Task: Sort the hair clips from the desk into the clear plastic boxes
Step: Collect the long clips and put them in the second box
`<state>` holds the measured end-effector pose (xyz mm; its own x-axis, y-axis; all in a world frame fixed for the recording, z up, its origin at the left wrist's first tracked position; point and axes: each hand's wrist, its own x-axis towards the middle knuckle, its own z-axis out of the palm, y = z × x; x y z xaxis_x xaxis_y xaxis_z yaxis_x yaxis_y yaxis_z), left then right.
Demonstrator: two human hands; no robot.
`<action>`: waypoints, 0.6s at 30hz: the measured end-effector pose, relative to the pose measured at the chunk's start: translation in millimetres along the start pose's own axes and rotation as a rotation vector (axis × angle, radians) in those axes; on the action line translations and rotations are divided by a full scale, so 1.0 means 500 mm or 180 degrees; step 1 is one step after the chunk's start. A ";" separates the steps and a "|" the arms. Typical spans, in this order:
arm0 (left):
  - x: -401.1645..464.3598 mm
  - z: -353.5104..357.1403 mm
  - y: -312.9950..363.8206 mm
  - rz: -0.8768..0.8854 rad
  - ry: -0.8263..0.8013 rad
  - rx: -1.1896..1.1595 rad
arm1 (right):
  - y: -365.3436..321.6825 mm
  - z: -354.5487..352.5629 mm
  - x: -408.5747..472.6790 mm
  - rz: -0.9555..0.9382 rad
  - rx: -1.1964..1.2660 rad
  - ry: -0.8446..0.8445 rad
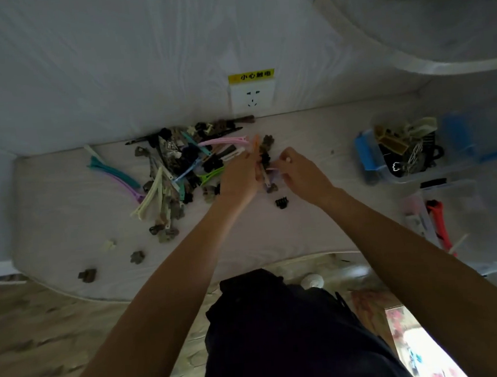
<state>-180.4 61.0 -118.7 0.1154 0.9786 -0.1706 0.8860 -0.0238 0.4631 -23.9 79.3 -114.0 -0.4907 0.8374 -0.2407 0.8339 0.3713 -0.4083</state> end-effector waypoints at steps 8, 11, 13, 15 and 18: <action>-0.011 -0.011 0.006 -0.0401 -0.0240 0.0176 | 0.034 0.007 -0.025 -0.0246 -0.0676 0.0287; -0.006 -0.010 0.011 -0.0424 -0.0175 -0.0015 | 0.042 0.004 -0.034 -0.0048 -0.0571 0.0326; -0.014 -0.020 0.007 -0.0449 -0.0057 -0.0243 | 0.050 -0.001 -0.040 0.0214 -0.0399 0.0257; -0.030 -0.041 -0.008 -0.0375 0.0179 -0.0484 | 0.055 -0.005 -0.048 0.0457 -0.0262 0.0283; -0.050 -0.077 -0.054 -0.0428 0.0610 -0.0344 | 0.029 -0.014 -0.046 0.0617 -0.0218 0.0412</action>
<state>-224.2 44.9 -93.5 -0.0967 0.9926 -0.0737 0.8333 0.1213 0.5394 1.2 68.2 -108.3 -0.2871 0.9385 -0.1920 0.9267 0.2213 -0.3038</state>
